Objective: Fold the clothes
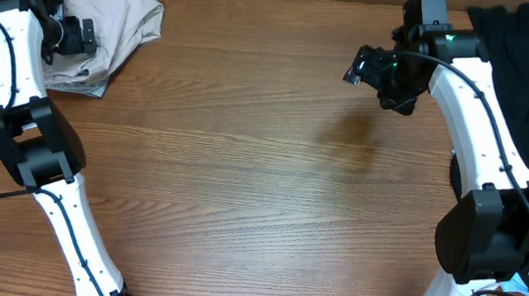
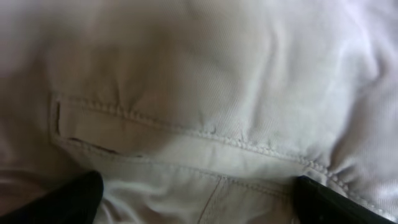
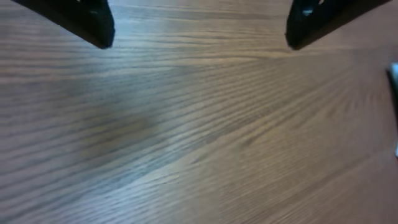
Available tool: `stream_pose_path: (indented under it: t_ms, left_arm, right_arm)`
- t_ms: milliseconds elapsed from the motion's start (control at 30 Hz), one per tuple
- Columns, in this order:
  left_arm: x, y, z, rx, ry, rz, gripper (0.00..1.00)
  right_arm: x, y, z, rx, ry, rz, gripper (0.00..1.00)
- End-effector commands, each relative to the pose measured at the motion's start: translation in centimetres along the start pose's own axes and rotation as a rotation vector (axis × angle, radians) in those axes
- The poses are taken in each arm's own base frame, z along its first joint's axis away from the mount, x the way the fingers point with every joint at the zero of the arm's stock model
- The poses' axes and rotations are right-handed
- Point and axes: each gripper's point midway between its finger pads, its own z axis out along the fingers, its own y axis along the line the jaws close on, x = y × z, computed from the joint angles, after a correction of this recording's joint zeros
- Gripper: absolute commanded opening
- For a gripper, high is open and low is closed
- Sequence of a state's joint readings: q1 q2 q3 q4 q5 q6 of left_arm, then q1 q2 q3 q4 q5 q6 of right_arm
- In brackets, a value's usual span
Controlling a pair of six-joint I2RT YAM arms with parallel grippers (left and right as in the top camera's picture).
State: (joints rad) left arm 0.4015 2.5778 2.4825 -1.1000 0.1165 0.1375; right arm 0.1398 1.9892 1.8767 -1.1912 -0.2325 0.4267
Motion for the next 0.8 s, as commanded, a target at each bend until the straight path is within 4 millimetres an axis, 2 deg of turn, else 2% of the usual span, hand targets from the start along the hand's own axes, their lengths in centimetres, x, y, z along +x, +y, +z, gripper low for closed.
stream_pose_path:
  t_ms: [0,33,67,167,200,333,467,600,767]
  left_arm:
    - [-5.0,-0.9,-12.1,0.010,-0.237,0.008,1.00]
    - [-5.4,-1.1,-13.8,0.009,-0.265,0.002,1.00]
    - [-5.9,-1.4,-17.1,0.005,-0.319,-0.011,1.00]
    - [-6.1,-2.6,-22.9,0.038,-0.403,-0.064,1.00]
    - [-6.0,-3.2,-24.4,0.067,-0.424,-0.089,1.00]
    - [-5.8,-5.0,-28.8,0.149,-0.489,-0.141,1.00]
    - [-5.7,-5.1,-30.2,0.146,-0.513,-0.139,1.00]
    - [-5.7,-5.1,-29.9,0.146,-0.508,-0.140,1.00]
    - [-5.7,-5.1,-29.9,0.146,-0.507,-0.140,1.00]
  right_arm:
    - [-2.1,1.3,-9.1,-0.006,-0.219,-0.047,1.00]
    - [-1.9,1.2,-11.2,0.017,-0.250,-0.064,1.00]
    - [-1.5,1.0,-13.0,0.035,-0.271,-0.073,1.00]
    - [-0.2,0.1,-17.2,0.090,-0.324,-0.068,1.00]
    - [0.6,-0.2,-18.8,0.103,-0.342,-0.066,1.00]
    - [3.7,-1.0,-23.3,0.101,-0.392,-0.067,1.00]
    - [7.1,-1.5,-27.8,0.064,-0.469,-0.076,1.00]
    - [11.9,-2.6,-32.5,0.010,-0.563,-0.084,1.00]
    - [16.7,-2.7,-36.8,-0.118,-0.677,-0.121,1.00]
